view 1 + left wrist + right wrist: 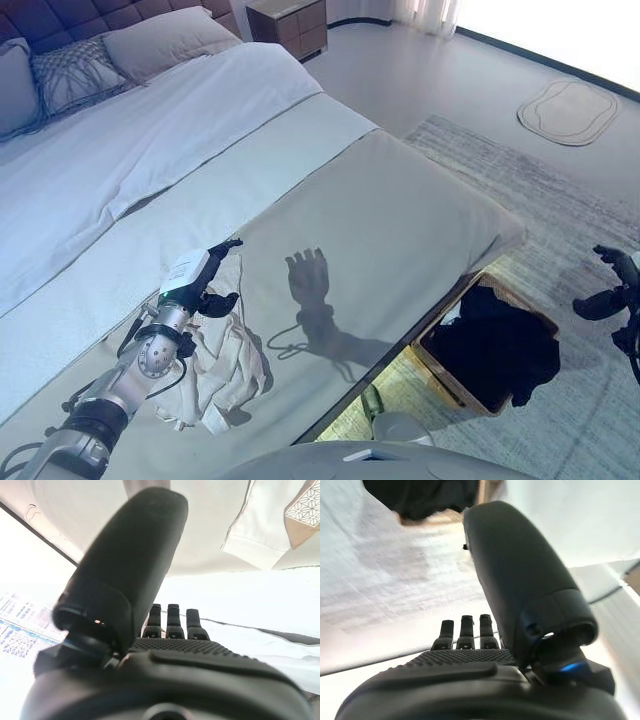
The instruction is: Pick up the clothes from the bed and place them into the basket
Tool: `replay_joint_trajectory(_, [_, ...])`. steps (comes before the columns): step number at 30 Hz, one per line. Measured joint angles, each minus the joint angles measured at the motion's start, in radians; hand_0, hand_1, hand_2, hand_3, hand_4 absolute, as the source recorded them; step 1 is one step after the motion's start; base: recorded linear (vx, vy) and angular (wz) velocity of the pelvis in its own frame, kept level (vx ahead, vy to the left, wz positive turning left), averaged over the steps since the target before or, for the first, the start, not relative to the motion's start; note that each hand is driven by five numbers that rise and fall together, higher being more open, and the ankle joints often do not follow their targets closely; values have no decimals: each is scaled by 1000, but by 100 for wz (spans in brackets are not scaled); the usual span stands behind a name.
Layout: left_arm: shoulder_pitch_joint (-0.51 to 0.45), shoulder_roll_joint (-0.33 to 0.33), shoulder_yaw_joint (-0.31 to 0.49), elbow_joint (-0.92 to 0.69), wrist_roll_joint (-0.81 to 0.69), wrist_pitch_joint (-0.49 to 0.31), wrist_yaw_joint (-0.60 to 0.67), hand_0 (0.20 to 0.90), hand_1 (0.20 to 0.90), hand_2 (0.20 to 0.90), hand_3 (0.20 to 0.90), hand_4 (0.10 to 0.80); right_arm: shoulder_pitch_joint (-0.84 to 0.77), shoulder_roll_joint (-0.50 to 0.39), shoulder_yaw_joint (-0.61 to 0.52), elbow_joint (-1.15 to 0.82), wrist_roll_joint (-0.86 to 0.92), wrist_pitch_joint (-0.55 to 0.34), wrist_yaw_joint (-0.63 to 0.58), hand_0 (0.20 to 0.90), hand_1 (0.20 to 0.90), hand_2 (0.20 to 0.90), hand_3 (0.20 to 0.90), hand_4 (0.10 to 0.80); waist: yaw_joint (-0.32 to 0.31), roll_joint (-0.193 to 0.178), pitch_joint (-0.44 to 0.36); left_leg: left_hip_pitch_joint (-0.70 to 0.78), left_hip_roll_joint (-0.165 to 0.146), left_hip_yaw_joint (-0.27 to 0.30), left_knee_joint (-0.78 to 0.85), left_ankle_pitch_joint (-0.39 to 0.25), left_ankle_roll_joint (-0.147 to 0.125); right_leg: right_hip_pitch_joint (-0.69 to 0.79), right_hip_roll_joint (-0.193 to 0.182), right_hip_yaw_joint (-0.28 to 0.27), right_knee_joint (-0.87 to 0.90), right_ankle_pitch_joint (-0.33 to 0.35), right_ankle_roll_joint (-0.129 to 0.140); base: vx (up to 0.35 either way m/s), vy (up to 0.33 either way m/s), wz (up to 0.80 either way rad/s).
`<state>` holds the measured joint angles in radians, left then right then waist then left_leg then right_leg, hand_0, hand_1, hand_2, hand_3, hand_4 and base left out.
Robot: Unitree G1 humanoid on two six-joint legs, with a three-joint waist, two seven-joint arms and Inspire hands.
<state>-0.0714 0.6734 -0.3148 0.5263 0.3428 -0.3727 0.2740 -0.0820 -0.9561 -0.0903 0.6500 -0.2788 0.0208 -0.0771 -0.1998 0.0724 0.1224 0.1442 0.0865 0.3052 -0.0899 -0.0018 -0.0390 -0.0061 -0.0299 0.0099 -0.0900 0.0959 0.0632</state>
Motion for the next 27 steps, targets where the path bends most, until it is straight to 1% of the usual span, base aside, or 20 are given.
replay_joint_trajectory(2, [0, -2, 0, 0, 0, 0, 3, 900, 900, 900, 900, 800, -17, 0, 6, -41, -19, 1, -20, 900, 900, 900, 900, 800, 12, 1, 0, -3, 0, -8, -1, 1, -2, 4, -3, -8, 0, 0, 0, -19, 18, 13])
replay_joint_trajectory(5, [2, -20, 1, 0, 0, 0, 9, 900, 900, 900, 900, 800, -54, 0, 30, -91, -37, 2, -32, 900, 900, 900, 900, 800, 37, 1, 0, -15, -1, -35, -2, 9, -5, 5, -10, -34, 0, -1, 1, -31, 30, 28])
replay_joint_trajectory(6, [5, -30, 1, 0, 0, -1, 13, 900, 900, 900, 900, 800, -66, 0, 48, -107, -61, 2, -35, 900, 900, 900, 900, 800, 46, 1, 1, -20, -1, -55, 1, 14, -7, 6, -11, -52, 0, -1, 1, -15, 26, 35])
replay_joint_trajectory(8, [17, -49, 2, 1, 0, -1, 22, 900, 900, 900, 900, 800, -119, 0, 118, -109, -105, -3, -50, 900, 900, 900, 900, 800, 86, 1, 1, -33, -1, -80, 1, 23, -7, 6, -15, -77, -1, -1, 1, -9, 22, 38])
replay_joint_trajectory(10, [22, -62, 4, 3, 0, 0, 32, 900, 900, 900, 900, 800, -156, 0, 174, -110, -128, -2, -63, 900, 900, 900, 900, 800, 105, 1, 2, -46, -2, -109, 1, 34, -6, 5, -16, -102, -1, -2, 1, -7, 5, 42])
replay_joint_trajectory(11, [26, -68, 4, 5, 1, -1, 42, 900, 900, 900, 900, 800, -180, 2, 205, -111, -140, -2, -69, 900, 900, 900, 900, 800, 127, 1, 5, -52, -2, -124, 1, 39, -7, 6, -19, -116, -1, -2, 1, -3, 14, 46])
replay_joint_trajectory(13, [35, -89, 8, 32, 2, -1, 74, 900, 900, 900, 900, 800, -262, 8, 306, -111, -169, 2, -71, 900, 900, 900, 900, 800, 171, 1, 5, -69, -2, -155, 1, 47, -10, 8, -21, -148, -1, -5, 5, 5, 23, 44])
replay_joint_trajectory(14, [36, -92, 9, 39, 2, 0, 79, 900, 900, 900, 900, 800, -285, 13, 326, -112, -179, -4, -71, 900, 900, 900, 900, 800, 181, -1, 7, -74, -3, -167, 2, 53, -10, 8, -21, -158, -1, -5, 5, 9, 24, 46])
replay_joint_trajectory(17, [72, -95, 33, 40, 3, 4, 91, 900, 900, 900, 900, 800, -356, 49, 370, -116, -205, -8, -70, 900, 900, 900, 900, 800, 252, -4, 11, -91, -5, -197, 2, 61, -10, 9, -23, -187, -1, -9, 5, 32, 48, 32])
replay_joint_trajectory(18, [87, -96, 49, 40, 5, 8, 92, 900, 900, 900, 900, 800, -377, 50, 401, -120, -217, -7, -67, 900, 900, 900, 900, 800, 260, -6, 13, -96, -7, -217, 2, 66, -10, 12, -25, -200, -1, -13, 5, 28, 41, 53])
replay_joint_trajectory(19, [97, -97, 66, 39, 5, 21, 96, 900, 900, 900, 900, 800, -397, 54, 424, -124, -223, -7, -61, 900, 900, 900, 900, 800, 276, -9, 16, -106, -10, -235, 2, 71, -10, 15, -28, -226, -1, -17, 7, 19, 35, 50])
replay_joint_trajectory(20, [102, -98, 77, 39, 5, 25, 97, 900, 900, 900, 900, 800, -407, 60, 427, -125, -225, -7, -57, 900, 900, 900, 900, 800, 289, -12, 20, -110, -11, -240, 3, 74, -11, 16, -27, -232, -1, -17, 7, 2, 27, 49])
replay_joint_trajectory(22, [110, -98, 108, 40, 5, 31, 111, 900, 900, 900, 900, 800, -451, 70, 461, -125, -236, -3, -41, 900, 900, 900, 900, 800, 318, -27, 50, -135, -19, -269, 35, 74, -11, 19, -33, -256, -1, -18, 6, -45, 53, 38])
replay_joint_trajectory(23, [114, -98, 117, 39, 4, 38, 112, 900, 900, 900, 900, 800, -464, 77, 466, -124, -240, -4, -35, 900, 900, 900, 900, 800, 341, -27, 61, -149, -22, -287, 40, 75, -12, 21, -35, -275, -1, -19, 6, -77, 75, 49])
replay_joint_trajectory(24, [108, -97, 127, 39, 4, 42, 114, 900, 900, 900, 900, 800, -507, 84, 505, -105, -243, 11, -33, 900, 900, 900, 900, 800, 349, -37, 85, -177, -32, -318, 77, 75, -12, 21, -44, -301, -1, -21, 5, -71, 70, 67])
replay_joint_trajectory(25, [101, -97, 128, 38, 4, 42, 114, 900, 900, 900, 900, 800, -546, 86, 527, -82, -244, 11, -21, 900, 900, 900, 900, 800, 355, -38, 112, -195, -37, -337, 95, 75, -13, 24, -49, -321, -1, -22, 4, -49, 51, 67])
replay_joint_trajectory(27, [98, -95, 128, 38, 3, 42, 114, 900, 900, 900, 900, 800, -590, 96, 541, -59, -247, 13, -21, 900, 900, 900, 900, 800, 399, -32, 158, -211, -43, -364, 108, 76, -14, 26, -54, -349, 9, -30, 1, -37, 26, 49])
